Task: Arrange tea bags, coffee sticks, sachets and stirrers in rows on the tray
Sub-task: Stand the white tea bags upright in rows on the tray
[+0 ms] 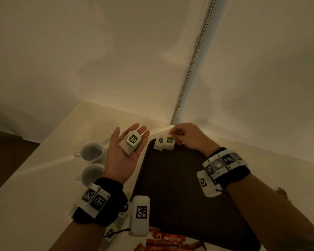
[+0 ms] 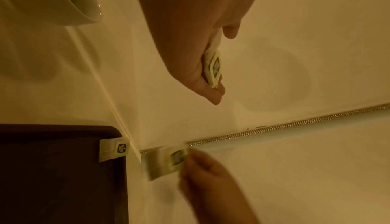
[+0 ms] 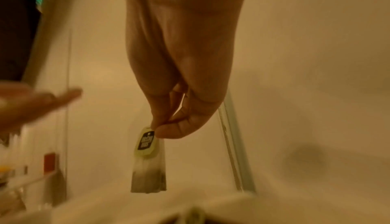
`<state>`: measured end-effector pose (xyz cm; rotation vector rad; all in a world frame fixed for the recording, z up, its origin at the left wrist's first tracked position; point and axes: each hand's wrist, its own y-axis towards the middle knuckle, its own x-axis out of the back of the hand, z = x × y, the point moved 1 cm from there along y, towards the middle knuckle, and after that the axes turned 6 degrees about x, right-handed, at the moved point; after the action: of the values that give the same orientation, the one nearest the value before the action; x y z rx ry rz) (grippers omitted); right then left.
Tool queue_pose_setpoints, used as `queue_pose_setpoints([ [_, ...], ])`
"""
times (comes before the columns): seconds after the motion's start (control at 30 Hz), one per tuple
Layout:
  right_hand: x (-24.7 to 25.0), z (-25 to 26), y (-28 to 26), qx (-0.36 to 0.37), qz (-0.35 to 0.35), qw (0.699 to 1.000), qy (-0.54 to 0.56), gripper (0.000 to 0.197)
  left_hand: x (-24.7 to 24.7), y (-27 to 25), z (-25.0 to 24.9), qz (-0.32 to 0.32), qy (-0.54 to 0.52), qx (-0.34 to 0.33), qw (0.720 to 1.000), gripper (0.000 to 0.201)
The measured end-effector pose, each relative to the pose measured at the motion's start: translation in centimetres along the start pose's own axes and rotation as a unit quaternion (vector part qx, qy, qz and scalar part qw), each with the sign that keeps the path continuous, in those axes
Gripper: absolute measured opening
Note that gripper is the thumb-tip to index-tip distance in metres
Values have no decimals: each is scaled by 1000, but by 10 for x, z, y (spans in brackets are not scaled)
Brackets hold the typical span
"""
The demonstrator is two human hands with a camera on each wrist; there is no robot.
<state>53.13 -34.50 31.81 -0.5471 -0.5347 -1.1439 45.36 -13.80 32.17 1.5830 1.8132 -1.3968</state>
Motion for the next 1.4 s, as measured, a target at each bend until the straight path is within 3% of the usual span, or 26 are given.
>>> queue_pose_setpoints([
  [0.1, -28, -40, 10, -73, 37, 997, -14, 15, 0, 0, -4, 7, 6, 8, 1000, 61],
  [0.2, -48, -68, 19, -89, 47, 995, -25, 14, 2, 3, -4, 10, 13, 19, 1000, 62],
  [0.5, -51, -99, 46, -83, -128, 987, -40, 8, 15, 7, 0, 5, 29, 20, 999, 63],
  [0.9, -54, -104, 59, -107, -140, 983, -44, 13, 19, 11, 0, -5, 11, 29, 1000, 70],
  [0.97, -49, -84, 57, -80, -163, 983, -32, 17, 18, 11, 0, -7, 4, 32, 999, 72],
  [1.03, -43, -47, 51, 2, -172, 985, 25, 14, 16, 11, 0, -8, -7, 35, 999, 72],
  [1.13, -38, 16, 31, 153, -84, 981, 83, 14, 9, 13, 1, -9, -29, 36, 999, 68],
  [1.23, -40, 49, 16, 250, -15, 968, 30, 24, 4, 14, 5, 1, -22, 17, 1000, 65],
  [1.3, -38, 59, 12, 285, -22, 958, -2, 24, 3, 13, 7, 13, 0, 5, 1000, 63],
  [1.4, -21, 75, 3, 284, -17, 959, -9, 11, 2, 11, 6, 23, 66, -50, 996, 51],
])
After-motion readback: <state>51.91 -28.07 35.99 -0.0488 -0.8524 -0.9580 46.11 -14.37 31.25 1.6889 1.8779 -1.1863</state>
